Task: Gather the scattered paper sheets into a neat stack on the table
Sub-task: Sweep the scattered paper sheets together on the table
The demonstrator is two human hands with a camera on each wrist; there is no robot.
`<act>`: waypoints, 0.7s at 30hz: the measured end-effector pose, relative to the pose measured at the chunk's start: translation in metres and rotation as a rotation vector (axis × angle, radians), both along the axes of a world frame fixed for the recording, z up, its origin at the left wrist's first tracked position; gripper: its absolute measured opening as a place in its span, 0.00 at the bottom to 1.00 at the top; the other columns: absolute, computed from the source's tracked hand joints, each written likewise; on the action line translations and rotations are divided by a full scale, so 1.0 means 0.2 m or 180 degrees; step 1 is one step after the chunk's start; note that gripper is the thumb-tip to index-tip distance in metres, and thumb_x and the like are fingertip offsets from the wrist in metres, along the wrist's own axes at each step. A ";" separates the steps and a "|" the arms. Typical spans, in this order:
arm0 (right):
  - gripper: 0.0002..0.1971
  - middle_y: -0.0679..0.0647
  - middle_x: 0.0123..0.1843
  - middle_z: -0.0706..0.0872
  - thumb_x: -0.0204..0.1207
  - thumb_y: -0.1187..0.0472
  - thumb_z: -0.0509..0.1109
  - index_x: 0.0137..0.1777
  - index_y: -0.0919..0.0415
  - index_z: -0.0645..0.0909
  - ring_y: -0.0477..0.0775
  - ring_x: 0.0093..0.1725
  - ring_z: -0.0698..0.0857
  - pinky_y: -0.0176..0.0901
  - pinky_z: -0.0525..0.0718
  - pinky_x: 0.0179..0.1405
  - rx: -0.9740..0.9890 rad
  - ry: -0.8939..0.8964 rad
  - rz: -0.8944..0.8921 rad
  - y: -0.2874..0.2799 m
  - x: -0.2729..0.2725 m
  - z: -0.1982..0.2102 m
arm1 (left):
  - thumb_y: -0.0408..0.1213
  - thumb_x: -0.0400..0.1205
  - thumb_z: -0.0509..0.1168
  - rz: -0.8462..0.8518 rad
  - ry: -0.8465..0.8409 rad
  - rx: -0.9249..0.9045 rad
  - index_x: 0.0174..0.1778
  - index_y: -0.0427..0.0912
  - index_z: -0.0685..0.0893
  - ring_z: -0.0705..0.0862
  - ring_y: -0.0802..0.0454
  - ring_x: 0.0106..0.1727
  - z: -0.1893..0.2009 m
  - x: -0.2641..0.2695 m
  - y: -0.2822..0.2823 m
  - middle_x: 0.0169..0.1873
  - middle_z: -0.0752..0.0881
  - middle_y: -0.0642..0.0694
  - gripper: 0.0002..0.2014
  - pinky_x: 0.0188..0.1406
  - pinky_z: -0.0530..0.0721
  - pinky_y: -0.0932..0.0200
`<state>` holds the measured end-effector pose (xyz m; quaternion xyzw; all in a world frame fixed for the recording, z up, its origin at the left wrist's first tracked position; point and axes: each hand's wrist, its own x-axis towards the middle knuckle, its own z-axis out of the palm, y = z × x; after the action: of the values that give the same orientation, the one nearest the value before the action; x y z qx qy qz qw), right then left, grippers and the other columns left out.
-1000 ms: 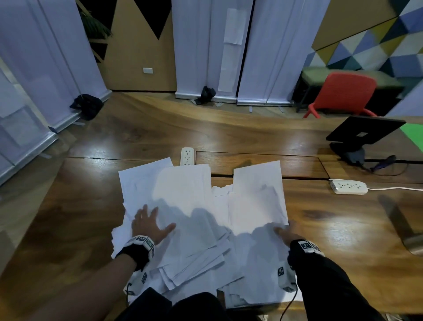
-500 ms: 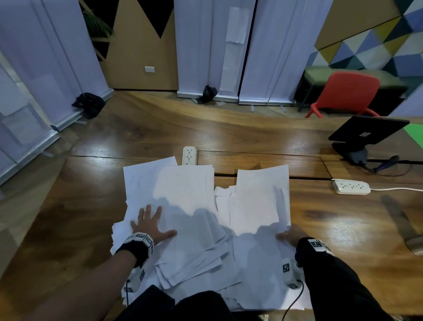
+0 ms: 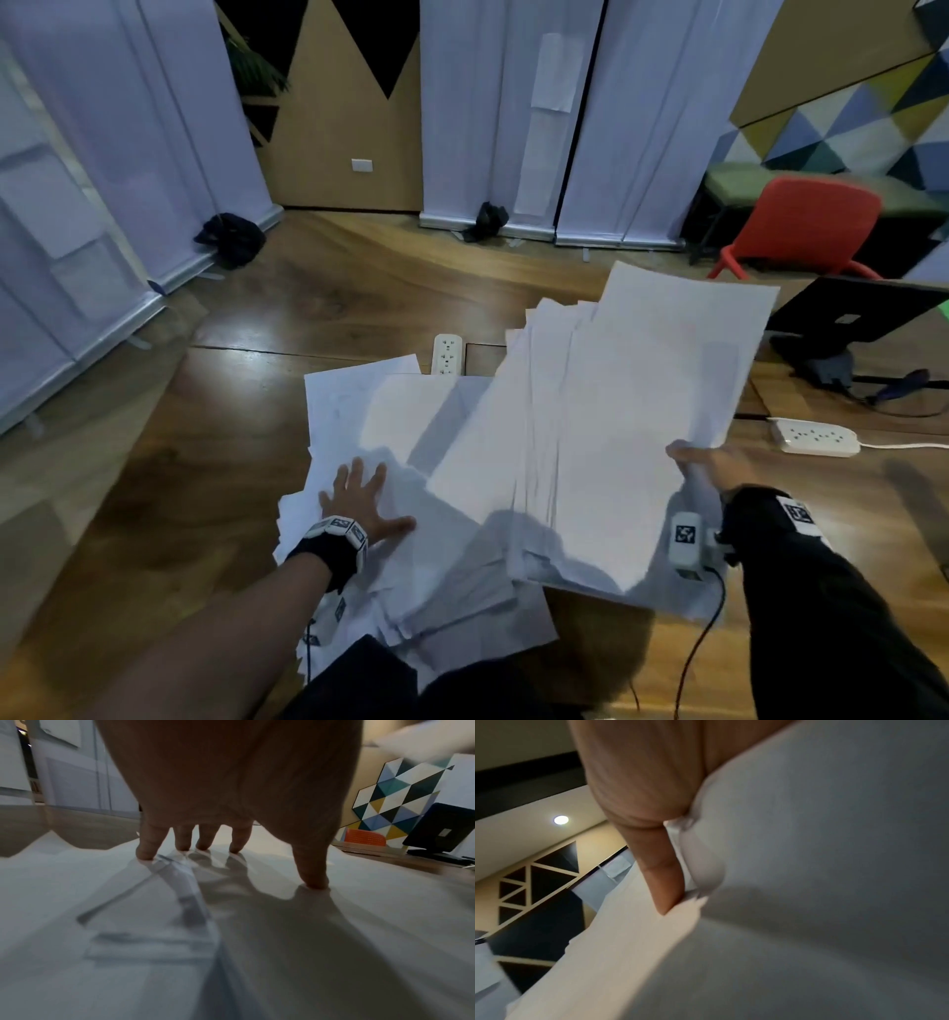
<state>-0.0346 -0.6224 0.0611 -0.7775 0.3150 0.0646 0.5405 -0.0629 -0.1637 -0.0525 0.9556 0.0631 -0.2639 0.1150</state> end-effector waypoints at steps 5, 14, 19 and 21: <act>0.11 0.64 0.45 0.88 0.68 0.67 0.78 0.46 0.75 0.85 0.60 0.48 0.83 0.54 0.82 0.51 -0.0065 0.0269 0.0548 0.44 0.07 -0.32 | 0.60 0.77 0.64 0.0170 -0.0338 -0.0436 0.83 0.50 0.56 0.54 0.42 0.85 0.02 -0.02 0.11 0.85 0.52 0.41 0.41 0.82 0.57 0.44; 0.26 0.67 0.66 0.84 0.73 0.59 0.72 0.70 0.68 0.77 0.68 0.61 0.85 0.52 0.83 0.59 -0.0686 0.0744 0.0732 0.81 -0.07 -0.58 | 0.48 0.85 0.56 0.1360 -0.0696 -0.1676 0.64 0.44 0.84 0.83 0.42 0.64 0.10 -0.12 0.15 0.62 0.86 0.43 0.19 0.63 0.78 0.54; 0.25 0.67 0.64 0.85 0.74 0.63 0.72 0.70 0.69 0.78 0.68 0.61 0.85 0.50 0.82 0.58 -0.0430 0.0685 0.0573 0.80 -0.06 -0.59 | 0.61 0.73 0.69 0.1885 -0.0616 -0.2290 0.44 0.44 0.88 0.89 0.52 0.38 0.12 -0.12 0.13 0.36 0.90 0.48 0.22 0.41 0.85 0.60; 0.24 0.67 0.65 0.85 0.74 0.63 0.72 0.70 0.70 0.78 0.68 0.62 0.85 0.51 0.82 0.59 -0.0401 0.0690 0.0460 0.79 -0.05 -0.59 | 0.52 0.74 0.72 0.1731 -0.0582 -0.2060 0.48 0.43 0.89 0.87 0.50 0.42 0.11 -0.10 0.14 0.38 0.88 0.49 0.16 0.44 0.81 0.60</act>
<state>-0.0448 -0.4652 -0.0566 -0.8190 0.3182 0.1671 0.4473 -0.0830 -0.1357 -0.0296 0.8383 0.2162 -0.1445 0.4792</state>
